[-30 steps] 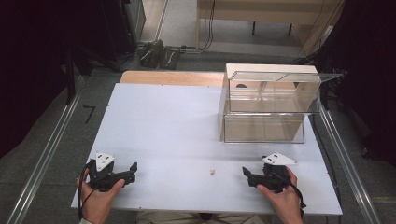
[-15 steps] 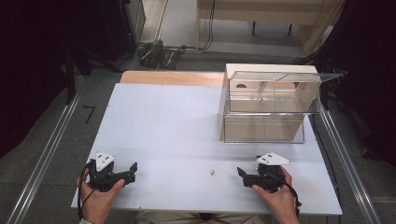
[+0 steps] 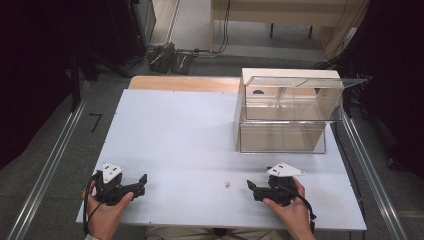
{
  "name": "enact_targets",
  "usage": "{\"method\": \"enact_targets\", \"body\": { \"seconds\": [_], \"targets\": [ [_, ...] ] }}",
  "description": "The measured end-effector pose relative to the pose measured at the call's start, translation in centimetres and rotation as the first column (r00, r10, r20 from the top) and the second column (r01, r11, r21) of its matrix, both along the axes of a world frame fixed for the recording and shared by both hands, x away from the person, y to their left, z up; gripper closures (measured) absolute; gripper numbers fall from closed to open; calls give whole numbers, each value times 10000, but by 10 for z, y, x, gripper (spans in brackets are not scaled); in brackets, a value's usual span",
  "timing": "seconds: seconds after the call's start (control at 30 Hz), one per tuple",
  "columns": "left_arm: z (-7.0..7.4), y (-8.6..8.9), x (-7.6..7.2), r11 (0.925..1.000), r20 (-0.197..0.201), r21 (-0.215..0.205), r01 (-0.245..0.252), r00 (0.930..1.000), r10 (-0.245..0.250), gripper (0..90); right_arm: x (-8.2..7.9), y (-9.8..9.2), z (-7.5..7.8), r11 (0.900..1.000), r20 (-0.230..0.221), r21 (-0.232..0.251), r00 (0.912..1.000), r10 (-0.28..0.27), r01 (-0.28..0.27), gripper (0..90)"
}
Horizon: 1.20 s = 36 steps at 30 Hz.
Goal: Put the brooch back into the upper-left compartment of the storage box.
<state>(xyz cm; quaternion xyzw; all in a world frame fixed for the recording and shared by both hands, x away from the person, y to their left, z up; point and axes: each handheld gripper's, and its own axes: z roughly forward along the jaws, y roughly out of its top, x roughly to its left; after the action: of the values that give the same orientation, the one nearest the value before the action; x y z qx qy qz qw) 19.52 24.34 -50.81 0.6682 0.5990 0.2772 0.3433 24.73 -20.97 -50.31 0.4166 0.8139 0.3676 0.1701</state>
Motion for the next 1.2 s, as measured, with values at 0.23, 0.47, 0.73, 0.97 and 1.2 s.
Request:
{"method": "enact_targets", "body": {
  "seconds": [0.23, 0.47, 0.73, 0.97, 1.2],
  "targets": [
    [0, 0, 0, 10000, -5, -10, 7, 10000, -7, 9, 0, 10, -1, 9997, -56, 16, 9997, 226, -226, 128],
    [0, 0, 0, 10000, -18, -9, 25, 10000, -25, 10, 0, 17, -1, 9992, -42, 60, 9992, 389, -389, 144],
    [0, 0, 0, 10000, -21, -11, 25, 10000, -25, 9, 0, 23, -1, 9986, -44, 25, 9986, 529, -529, 160],
    [0, 1, 0, 10000, -19, -18, 28, 10000, -28, 10, 0, 26, -2, 9977, 0, 73, 9977, 681, -681, 189],
    [0, 1, 0, 10000, -17, -24, 30, 10000, -30, 9, -1, 30, -2, 9966, -4, 117, 9967, 810, -810, 205]
  ]
}}
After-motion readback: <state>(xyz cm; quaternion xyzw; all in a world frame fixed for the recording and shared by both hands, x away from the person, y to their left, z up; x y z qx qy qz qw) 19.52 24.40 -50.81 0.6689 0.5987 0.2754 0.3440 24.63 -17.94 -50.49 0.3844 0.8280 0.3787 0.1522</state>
